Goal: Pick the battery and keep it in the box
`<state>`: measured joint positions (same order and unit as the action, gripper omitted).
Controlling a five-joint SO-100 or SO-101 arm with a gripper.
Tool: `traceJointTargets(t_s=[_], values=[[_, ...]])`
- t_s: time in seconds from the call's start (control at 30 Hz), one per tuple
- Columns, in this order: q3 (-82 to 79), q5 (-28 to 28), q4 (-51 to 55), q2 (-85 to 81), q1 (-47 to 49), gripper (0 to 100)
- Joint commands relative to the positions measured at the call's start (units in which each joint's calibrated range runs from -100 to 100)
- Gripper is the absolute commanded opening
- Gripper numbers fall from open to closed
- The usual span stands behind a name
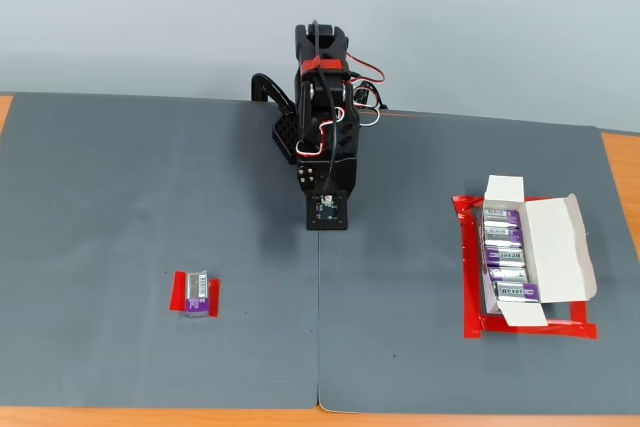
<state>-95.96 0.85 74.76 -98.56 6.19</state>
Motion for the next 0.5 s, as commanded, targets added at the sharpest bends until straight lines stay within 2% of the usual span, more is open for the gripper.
traceJointTargets(t_s=[0.0,0.3,0.47], values=[[4.5,0.1,-1.2,3.6,0.0,2],[10.3,-0.3,-15.2,20.9,-0.6,2],[18.4,-0.3,-18.4,31.3,-0.7,2]])
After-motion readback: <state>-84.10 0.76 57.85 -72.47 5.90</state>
